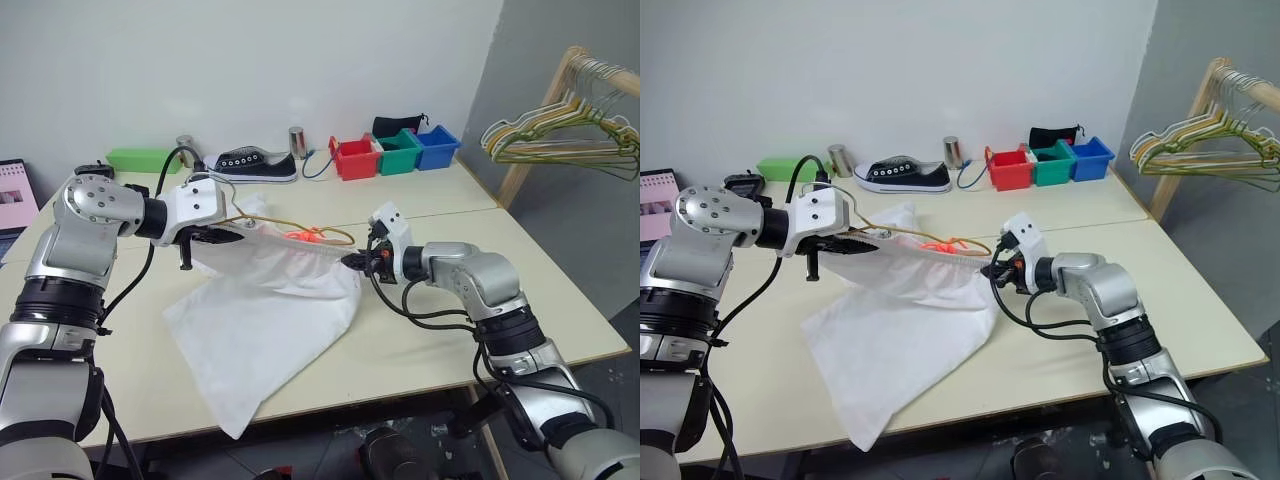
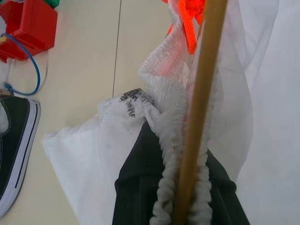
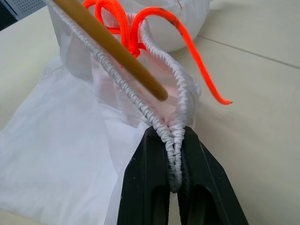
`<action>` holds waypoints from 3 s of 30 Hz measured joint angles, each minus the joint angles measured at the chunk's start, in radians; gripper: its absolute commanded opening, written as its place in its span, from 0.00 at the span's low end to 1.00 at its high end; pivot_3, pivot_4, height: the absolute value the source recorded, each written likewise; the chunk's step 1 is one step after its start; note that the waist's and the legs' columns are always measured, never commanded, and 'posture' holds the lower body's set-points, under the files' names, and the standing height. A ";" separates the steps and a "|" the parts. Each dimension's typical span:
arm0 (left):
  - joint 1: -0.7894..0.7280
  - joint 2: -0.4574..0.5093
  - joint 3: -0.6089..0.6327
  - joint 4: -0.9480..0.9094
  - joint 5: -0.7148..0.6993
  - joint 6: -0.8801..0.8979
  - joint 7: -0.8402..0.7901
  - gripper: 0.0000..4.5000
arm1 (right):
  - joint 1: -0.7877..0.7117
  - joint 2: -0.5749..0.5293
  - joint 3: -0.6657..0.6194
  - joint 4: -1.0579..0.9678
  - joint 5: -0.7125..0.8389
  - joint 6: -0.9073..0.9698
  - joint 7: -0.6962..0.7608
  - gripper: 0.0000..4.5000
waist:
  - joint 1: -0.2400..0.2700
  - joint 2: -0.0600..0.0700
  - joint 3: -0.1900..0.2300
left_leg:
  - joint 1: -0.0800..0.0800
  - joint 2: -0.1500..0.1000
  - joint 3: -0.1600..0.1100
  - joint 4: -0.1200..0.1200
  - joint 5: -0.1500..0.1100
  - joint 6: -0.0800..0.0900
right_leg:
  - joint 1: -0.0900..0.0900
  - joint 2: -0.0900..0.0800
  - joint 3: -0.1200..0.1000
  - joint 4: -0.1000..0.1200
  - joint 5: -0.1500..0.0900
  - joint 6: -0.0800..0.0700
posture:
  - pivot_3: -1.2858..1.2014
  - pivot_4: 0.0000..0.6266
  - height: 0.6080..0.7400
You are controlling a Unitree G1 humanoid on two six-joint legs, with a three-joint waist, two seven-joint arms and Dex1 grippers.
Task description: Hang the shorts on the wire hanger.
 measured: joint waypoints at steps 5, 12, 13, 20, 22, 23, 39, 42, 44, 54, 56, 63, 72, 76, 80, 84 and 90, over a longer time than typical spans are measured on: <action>0.000 0.010 -0.012 0.019 0.021 -0.040 -0.002 0.01 | 0.005 -0.079 0.046 -0.088 -0.017 -0.022 0.049 0.00 | 0.001 0.000 0.000 | 0.000 0.000 0.000 0.000 0.000 0.000 | 0.000 0.000 0.000 -0.001 0.000 0.000 | 0.43 0.02 1.00; -0.004 0.019 -0.048 0.049 0.056 -0.119 -0.004 0.01 | 0.019 -0.205 0.111 -0.141 -0.032 -0.095 0.131 0.00 | 0.001 0.000 0.000 | -0.001 0.000 0.001 -0.001 0.000 0.000 | 0.000 0.000 0.000 -0.003 0.000 0.000 | 0.42 0.03 1.00; -0.004 0.019 -0.057 0.053 0.066 -0.136 -0.003 0.01 | 0.017 -0.222 0.116 -0.147 -0.037 -0.108 0.144 0.00 | 0.001 0.000 0.000 | -0.001 0.000 0.001 -0.001 0.000 0.000 | 0.000 0.000 0.000 -0.003 0.000 0.000 | 0.42 0.03 1.00; -0.038 0.019 -0.103 0.093 0.110 -0.208 0.011 0.01 | -0.031 -0.275 0.138 -0.162 -0.058 -0.144 0.193 0.00 | -0.006 0.000 0.000 | -0.001 0.000 0.001 -0.002 0.000 0.000 | 0.000 0.000 0.001 -0.005 0.000 0.000 | 0.41 0.03 1.00; -0.052 0.018 -0.112 0.113 0.125 -0.228 0.024 0.01 | -0.047 -0.278 0.139 -0.172 -0.059 -0.141 0.203 0.00 | -0.008 0.000 0.001 | -0.001 0.000 0.001 -0.002 0.000 0.000 | 0.000 0.000 0.001 -0.005 0.000 0.000 | 0.41 0.03 1.00; -0.063 0.018 -0.117 0.125 0.135 -0.239 0.028 0.01 | -0.056 -0.278 0.139 -0.186 -0.059 -0.133 0.208 0.00 | -0.009 0.000 0.001 | -0.001 0.000 0.001 -0.002 0.000 0.000 | 0.000 0.000 0.001 -0.006 0.000 0.000 | 0.41 0.03 1.00; -0.158 -0.108 -0.145 0.274 0.234 -0.302 0.164 0.01 | -0.211 -0.124 0.141 -0.230 -0.071 -0.011 0.126 0.00 | -0.025 0.000 0.001 | -0.004 0.000 0.001 -0.002 0.000 0.000 | -0.002 0.000 0.000 -0.006 0.000 0.000 | 0.39 0.03 1.00; -0.158 -0.131 -0.145 0.278 0.237 -0.296 0.168 0.01 | -0.225 -0.100 0.153 -0.207 -0.100 -0.025 0.113 0.00 | -0.034 0.000 0.001 | -0.005 0.000 0.000 -0.002 0.000 0.000 | -0.002 0.000 0.000 -0.006 0.000 0.000 | 0.39 0.03 1.00; -0.159 -0.133 -0.145 0.278 0.237 -0.291 0.170 0.01 | -0.226 -0.099 0.182 -0.187 -0.123 -0.053 0.113 0.00 | -0.036 0.000 0.001 | -0.005 0.000 0.001 -0.002 0.000 0.000 | -0.002 0.000 0.000 -0.006 0.000 0.000 | 0.40 0.03 1.00; -0.160 -0.136 -0.145 0.277 0.237 -0.286 0.170 0.01 | -0.227 -0.136 0.233 -0.148 -0.214 -0.150 0.173 0.48 | -0.041 0.000 0.001 | -0.005 0.000 0.001 -0.002 0.000 0.000 | -0.003 0.000 0.000 -0.004 0.000 0.000 | 0.40 0.03 1.00; -0.160 -0.136 -0.145 0.277 0.237 -0.286 0.171 0.01 | -0.228 -0.139 0.233 -0.149 -0.213 -0.138 0.191 0.57 | -0.041 0.000 0.001 | -0.005 0.000 0.001 -0.002 0.000 0.000 | -0.003 0.000 0.000 -0.004 0.000 0.000 | 0.39 0.04 1.00; -0.160 -0.140 -0.145 0.276 0.236 -0.286 0.172 0.01 | -0.235 -0.139 0.235 -0.146 -0.207 -0.067 0.231 0.91 | -0.041 0.000 0.001 | -0.005 0.000 0.000 -0.002 0.000 0.000 | -0.004 0.000 0.000 -0.004 0.000 0.000 | 0.40 0.05 1.00; -0.159 -0.158 -0.145 0.207 0.201 -0.251 0.151 0.01 | -0.236 -0.074 0.299 0.024 -0.270 -0.121 0.207 0.99 | -0.041 0.000 0.001 | -0.004 0.000 0.001 -0.002 0.000 0.000 | -0.004 0.000 0.001 -0.003 0.000 0.000 | 0.41 0.04 1.00; -0.145 -0.156 -0.134 0.149 0.175 -0.222 0.138 0.01 | -0.236 -0.050 0.341 0.127 -0.331 -0.207 0.202 0.99 | -0.040 0.000 0.001 | -0.004 0.000 0.000 -0.002 0.000 0.000 | -0.004 0.000 0.001 -0.003 0.000 0.000 | 0.41 0.05 1.00; -0.116 -0.148 -0.125 0.100 0.147 -0.173 0.127 0.01 | -0.237 -0.027 0.346 0.204 -0.377 -0.283 0.197 0.99 | -0.038 0.000 0.001 | -0.004 0.000 0.000 -0.001 0.000 0.000 | -0.004 0.000 0.001 -0.001 0.000 0.000 | 0.42 0.05 1.00; -0.095 -0.142 -0.106 0.038 0.112 -0.109 0.111 0.01 | -0.242 0.000 0.350 0.284 -0.419 -0.352 0.184 0.99 | -0.034 0.000 0.001 | -0.004 -0.001 0.000 -0.001 0.000 0.000 | -0.004 0.000 0.000 0.000 0.000 0.000 | 0.42 0.05 1.00; -0.088 -0.137 -0.087 -0.012 0.095 -0.045 0.105 0.01 | -0.249 0.035 0.350 0.375 -0.457 -0.436 0.172 0.88 | -0.033 0.000 0.001 | -0.003 -0.001 -0.001 -0.001 0.000 0.000 | -0.004 0.000 0.001 0.000 0.000 0.000 | 0.43 0.04 1.00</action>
